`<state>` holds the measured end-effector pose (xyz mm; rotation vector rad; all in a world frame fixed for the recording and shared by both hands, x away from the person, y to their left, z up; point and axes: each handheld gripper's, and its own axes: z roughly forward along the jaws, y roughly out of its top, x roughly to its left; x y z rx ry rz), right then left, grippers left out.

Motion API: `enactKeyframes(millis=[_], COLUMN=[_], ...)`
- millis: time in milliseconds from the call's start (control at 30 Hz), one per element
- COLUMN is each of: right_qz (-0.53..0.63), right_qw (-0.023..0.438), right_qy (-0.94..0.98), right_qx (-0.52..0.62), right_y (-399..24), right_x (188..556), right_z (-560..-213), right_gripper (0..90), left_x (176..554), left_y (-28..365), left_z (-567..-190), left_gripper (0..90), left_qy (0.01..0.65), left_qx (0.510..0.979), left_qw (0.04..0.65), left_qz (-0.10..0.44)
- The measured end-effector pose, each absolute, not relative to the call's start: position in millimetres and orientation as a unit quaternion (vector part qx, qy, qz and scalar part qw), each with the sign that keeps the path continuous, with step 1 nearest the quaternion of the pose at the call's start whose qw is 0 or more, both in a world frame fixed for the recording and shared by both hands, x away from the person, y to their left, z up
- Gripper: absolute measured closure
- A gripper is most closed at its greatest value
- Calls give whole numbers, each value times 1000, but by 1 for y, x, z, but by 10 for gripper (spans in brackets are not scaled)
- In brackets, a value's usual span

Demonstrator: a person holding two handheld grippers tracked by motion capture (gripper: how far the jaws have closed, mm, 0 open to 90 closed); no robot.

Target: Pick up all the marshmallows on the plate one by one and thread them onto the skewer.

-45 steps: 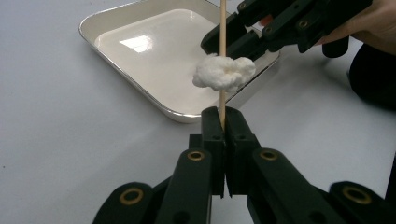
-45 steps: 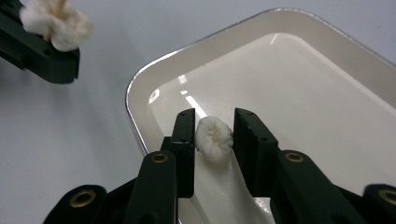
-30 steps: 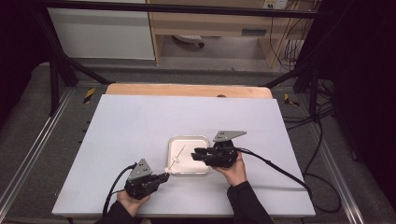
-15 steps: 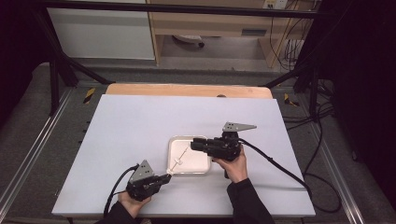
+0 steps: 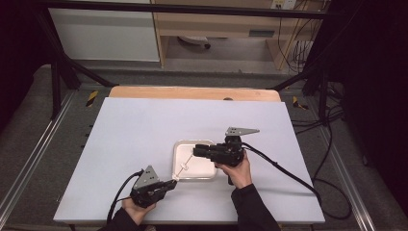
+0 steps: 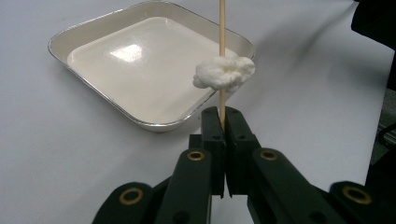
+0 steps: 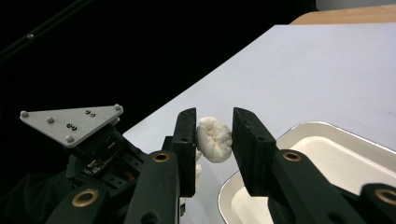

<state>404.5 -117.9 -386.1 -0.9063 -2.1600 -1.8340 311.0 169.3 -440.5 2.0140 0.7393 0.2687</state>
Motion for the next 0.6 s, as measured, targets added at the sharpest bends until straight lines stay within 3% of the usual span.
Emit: enactKeyframes(millis=[600], right_qz=[-606], right_qw=[119], right_qy=[-731], right_qx=[-290], right_y=[-107], right_x=[397], right_z=[-401], right_gripper=[780], left_x=[311], left_y=[163], left_z=[-444], left_gripper=[884], left_qy=[288], left_qx=[850], left_qw=[422], left_qz=[127])
